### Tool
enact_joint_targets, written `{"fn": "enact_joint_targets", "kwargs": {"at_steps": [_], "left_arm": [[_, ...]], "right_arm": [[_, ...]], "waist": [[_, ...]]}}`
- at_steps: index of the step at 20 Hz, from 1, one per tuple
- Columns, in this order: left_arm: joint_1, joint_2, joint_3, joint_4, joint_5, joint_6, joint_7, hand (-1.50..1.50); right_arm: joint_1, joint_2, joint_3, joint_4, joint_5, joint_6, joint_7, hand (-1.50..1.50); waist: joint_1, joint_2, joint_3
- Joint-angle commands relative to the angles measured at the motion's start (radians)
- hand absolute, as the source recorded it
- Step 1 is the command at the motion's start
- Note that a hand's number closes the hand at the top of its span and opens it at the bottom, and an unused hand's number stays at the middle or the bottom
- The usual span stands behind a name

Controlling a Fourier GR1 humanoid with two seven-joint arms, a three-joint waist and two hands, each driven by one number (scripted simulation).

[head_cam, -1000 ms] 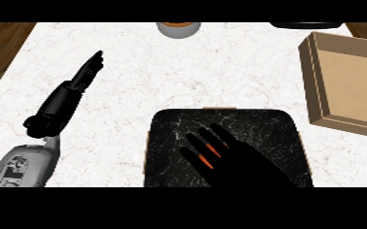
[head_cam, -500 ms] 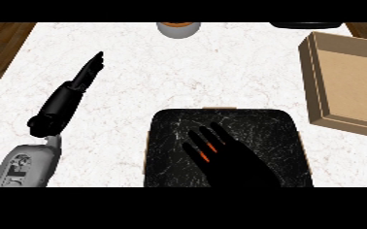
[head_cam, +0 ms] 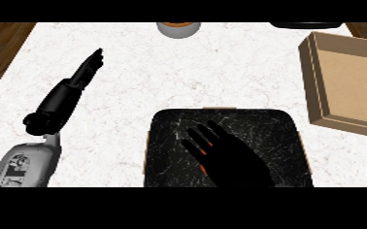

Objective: Pick the squash from the tray and place it in the cardboard box

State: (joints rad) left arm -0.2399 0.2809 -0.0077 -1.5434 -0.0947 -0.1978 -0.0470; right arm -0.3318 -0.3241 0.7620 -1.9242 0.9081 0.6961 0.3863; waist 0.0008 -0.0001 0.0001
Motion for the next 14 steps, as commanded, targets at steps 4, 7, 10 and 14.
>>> {"fn": "enact_joint_targets", "kwargs": {"at_steps": [4, 7, 10, 14], "left_arm": [[0.042, -0.025, 0.0, -0.024, -0.04, -0.004, -0.018, 0.0], [0.026, -0.032, -0.005, -0.059, -0.046, -0.007, 0.021, 0.0], [0.021, -0.032, 0.022, -0.066, -0.024, -0.036, 0.049, 0.0], [-0.008, -0.066, 0.011, 0.061, -0.08, 0.002, -0.039, 0.0]], "right_arm": [[0.003, 0.101, 0.021, 0.104, 0.135, 0.001, 0.009, -1.5], [0.021, 0.032, -0.015, 0.184, 0.174, -0.117, -0.109, -1.5], [0.013, 0.066, -0.08, 0.145, 0.164, -0.025, -0.114, -1.5], [0.036, 0.084, -0.024, 0.246, 0.208, -0.118, -0.198, -1.5]], "waist": [[0.002, -0.001, 0.0], [0.003, 0.0, 0.0], [0.001, 0.0, 0.0], [0.0, 0.001, 0.0]]}}
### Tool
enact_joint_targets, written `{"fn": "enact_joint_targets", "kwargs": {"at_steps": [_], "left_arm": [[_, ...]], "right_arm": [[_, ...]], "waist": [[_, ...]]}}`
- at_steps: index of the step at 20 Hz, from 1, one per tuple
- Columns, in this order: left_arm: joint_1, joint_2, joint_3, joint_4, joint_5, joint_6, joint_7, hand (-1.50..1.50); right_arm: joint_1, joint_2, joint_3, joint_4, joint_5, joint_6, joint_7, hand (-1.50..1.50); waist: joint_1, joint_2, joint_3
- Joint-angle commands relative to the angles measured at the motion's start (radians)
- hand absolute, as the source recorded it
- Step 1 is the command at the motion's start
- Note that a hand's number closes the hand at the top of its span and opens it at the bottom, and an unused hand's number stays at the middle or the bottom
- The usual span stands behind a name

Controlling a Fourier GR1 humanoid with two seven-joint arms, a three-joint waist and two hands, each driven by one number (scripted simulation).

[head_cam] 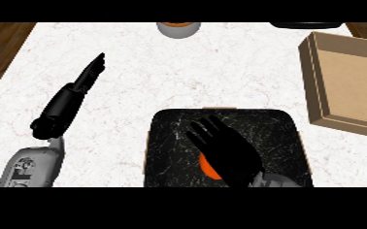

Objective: Pick the squash from the tray and place it in the cardboard box

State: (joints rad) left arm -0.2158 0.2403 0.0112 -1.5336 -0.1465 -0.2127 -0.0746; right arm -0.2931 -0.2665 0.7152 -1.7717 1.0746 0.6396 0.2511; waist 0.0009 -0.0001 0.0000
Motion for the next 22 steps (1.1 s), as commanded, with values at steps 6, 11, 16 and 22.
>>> {"fn": "enact_joint_targets", "kwargs": {"at_steps": [6, 11, 16, 22], "left_arm": [[-0.027, -0.052, -0.017, -0.02, -0.029, 0.025, 0.048, 0.0], [-0.04, -0.029, 0.008, 0.027, -0.025, -0.011, -0.001, 0.0], [-0.021, -0.013, 0.029, -0.005, -0.006, -0.023, 0.018, 0.0], [0.019, -0.002, 0.04, -0.031, -0.013, -0.014, 0.009, 0.0]], "right_arm": [[-0.034, -0.011, 0.013, 0.136, 0.094, -0.206, -0.231, 1.5], [0.008, 0.061, 0.08, 0.119, 0.199, -0.283, -0.219, 1.5], [0.182, -0.241, -0.038, -0.072, 0.027, -0.386, -0.505, 1.5], [0.383, -0.502, -0.264, -0.149, -0.238, -0.575, -0.873, 1.5]], "waist": [[0.002, 0.0, 0.0], [-0.001, 0.0, 0.0], [-0.02, -0.002, 0.001], [-0.036, -0.004, 0.003]]}}
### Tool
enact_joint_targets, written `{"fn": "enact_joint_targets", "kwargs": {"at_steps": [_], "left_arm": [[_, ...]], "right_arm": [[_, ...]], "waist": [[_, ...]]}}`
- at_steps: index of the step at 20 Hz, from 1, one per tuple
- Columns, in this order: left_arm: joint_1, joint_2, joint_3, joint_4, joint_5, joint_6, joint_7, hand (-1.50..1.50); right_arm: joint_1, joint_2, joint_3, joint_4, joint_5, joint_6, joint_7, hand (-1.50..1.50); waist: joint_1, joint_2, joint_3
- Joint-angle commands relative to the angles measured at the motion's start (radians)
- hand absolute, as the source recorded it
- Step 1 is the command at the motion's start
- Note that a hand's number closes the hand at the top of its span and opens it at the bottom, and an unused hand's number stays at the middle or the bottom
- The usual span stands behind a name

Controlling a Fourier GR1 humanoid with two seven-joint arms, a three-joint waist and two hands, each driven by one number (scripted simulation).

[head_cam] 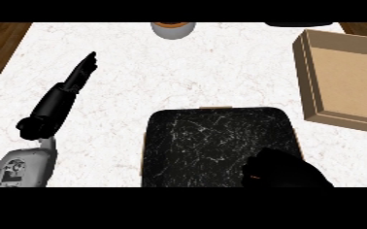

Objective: Pick the squash from the tray and place it in the cardboard box

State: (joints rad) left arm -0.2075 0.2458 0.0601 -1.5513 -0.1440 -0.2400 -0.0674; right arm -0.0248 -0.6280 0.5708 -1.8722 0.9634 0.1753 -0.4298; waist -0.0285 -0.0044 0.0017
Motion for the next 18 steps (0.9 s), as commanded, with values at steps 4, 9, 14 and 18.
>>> {"fn": "enact_joint_targets", "kwargs": {"at_steps": [4, 9, 14, 18], "left_arm": [[-0.014, 0.0, 0.009, -0.015, 0.008, -0.001, 0.03, 0.0], [0.014, 0.011, 0.015, -0.039, 0.021, -0.022, 0.037, 0.0], [0.059, 0.004, 0.009, -0.036, 0.008, -0.016, -0.001, 0.0], [0.005, -0.024, -0.017, -0.017, -0.013, 0.002, 0.011, 0.0]], "right_arm": [[0.205, -0.256, -0.295, -0.164, -0.25, -0.181, -0.347, 1.5], [0.307, -0.331, -0.584, -0.209, -0.527, -0.142, -0.449, 1.5], [0.288, -0.283, -0.801, -0.086, -0.81, -0.035, -0.32, 1.5], [0.19, -0.286, -0.894, 0.016, -0.94, 0.026, -0.146, 1.5]], "waist": [[-0.014, -0.003, 0.0], [-0.01, -0.004, -0.001], [-0.004, -0.002, -0.003], [0.02, 0.005, -0.003]]}}
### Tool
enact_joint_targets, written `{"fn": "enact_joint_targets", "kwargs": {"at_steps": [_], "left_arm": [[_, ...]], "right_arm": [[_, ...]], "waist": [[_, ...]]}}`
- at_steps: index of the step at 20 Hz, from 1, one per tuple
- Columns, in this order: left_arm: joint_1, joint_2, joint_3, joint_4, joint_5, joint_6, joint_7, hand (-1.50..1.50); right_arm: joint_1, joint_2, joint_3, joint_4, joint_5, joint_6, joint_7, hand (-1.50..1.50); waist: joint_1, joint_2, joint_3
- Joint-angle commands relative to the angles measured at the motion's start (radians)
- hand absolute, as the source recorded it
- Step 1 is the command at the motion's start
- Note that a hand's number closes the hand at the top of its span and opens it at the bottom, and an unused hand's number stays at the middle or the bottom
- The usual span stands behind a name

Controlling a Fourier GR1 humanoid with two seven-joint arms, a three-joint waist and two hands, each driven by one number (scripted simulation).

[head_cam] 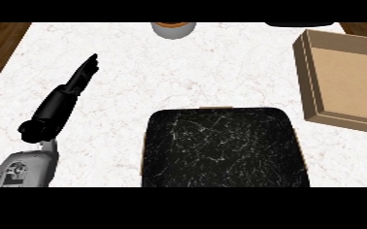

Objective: Pick the squash from the tray and place it in the cardboard box

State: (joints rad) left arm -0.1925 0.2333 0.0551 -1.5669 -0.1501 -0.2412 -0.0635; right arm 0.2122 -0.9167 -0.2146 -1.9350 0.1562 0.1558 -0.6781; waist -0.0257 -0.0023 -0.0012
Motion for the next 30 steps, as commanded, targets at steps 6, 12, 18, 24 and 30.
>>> {"fn": "enact_joint_targets", "kwargs": {"at_steps": [6, 12, 18, 24, 30], "left_arm": [[-0.045, -0.021, -0.03, 0.032, -0.018, -0.007, -0.012, 0.0], [-0.088, 0.022, 0.003, 0.038, 0.023, -0.067, 0.012, 0.0], [-0.084, -0.018, -0.029, 0.028, -0.015, -0.026, 0.021, 0.0], [-0.09, -0.042, -0.047, 0.061, -0.037, -0.009, -0.026, 0.0], [-0.105, -0.015, -0.032, 0.069, -0.03, -0.032, -0.043, 0.0]], "right_arm": [[-0.355, -0.095, -0.1, 0.363, -0.199, 0.125, 0.28, 1.5], [-0.532, -0.141, -0.024, 0.728, 0.016, 0.094, 0.096, 1.5], [-0.596, -0.175, 0.169, 0.886, 0.209, 0.163, 0.048, 1.5], [-0.766, -0.206, 0.271, 1.143, 0.354, 0.231, -0.091, 1.5], [-0.851, -0.2, 0.38, 1.302, 0.491, 0.253, -0.217, -1.5]], "waist": [[0.06, 0.012, 0.001], [0.074, 0.017, 0.003], [0.086, 0.02, 0.003], [0.104, 0.027, 0.004], [0.103, 0.028, 0.004]]}}
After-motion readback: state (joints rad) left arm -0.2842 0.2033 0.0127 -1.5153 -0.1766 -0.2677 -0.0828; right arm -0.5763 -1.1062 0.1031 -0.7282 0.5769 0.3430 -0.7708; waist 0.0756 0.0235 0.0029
